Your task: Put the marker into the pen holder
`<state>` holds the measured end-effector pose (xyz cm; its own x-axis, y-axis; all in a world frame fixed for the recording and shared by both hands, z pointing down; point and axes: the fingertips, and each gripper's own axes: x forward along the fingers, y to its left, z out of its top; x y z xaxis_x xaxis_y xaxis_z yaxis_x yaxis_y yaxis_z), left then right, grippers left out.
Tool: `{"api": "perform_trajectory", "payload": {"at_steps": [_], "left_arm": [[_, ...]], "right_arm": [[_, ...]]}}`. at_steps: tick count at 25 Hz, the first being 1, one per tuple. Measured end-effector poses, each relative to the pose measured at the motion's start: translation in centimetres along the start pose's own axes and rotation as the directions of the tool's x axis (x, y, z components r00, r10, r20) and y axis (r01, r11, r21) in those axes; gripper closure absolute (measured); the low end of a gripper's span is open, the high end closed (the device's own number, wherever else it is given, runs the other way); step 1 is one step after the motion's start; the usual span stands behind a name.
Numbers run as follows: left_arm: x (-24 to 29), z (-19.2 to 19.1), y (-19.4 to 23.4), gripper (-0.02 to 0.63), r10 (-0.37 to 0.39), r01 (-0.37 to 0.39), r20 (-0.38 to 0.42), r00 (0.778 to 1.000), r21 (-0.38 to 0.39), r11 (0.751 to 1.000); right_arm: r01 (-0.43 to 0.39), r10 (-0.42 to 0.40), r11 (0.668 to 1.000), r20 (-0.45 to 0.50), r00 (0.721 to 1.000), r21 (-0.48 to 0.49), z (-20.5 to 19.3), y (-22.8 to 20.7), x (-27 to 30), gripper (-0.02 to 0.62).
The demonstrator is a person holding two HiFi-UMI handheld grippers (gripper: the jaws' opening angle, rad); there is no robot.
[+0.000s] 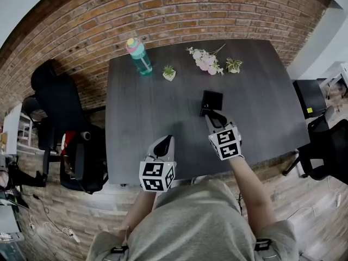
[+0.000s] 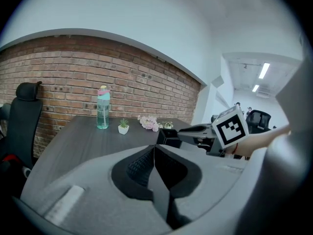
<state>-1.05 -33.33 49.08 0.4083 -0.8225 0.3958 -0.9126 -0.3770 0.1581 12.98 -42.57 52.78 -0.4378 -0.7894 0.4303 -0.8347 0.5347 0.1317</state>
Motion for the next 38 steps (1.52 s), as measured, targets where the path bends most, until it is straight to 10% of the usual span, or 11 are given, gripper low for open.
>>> {"api": "perform_trajectory", "payload": {"at_steps": [38], "left_arm": [[-18.8,-7.2,-1.6,0.588,-0.22,0.218,0.026,0.975,0.081,0.973]], "right_arm": [[0.16,-0.198,0.968,0.202,0.959,0.193,0.1,21.5,-22.7,0.592]]}}
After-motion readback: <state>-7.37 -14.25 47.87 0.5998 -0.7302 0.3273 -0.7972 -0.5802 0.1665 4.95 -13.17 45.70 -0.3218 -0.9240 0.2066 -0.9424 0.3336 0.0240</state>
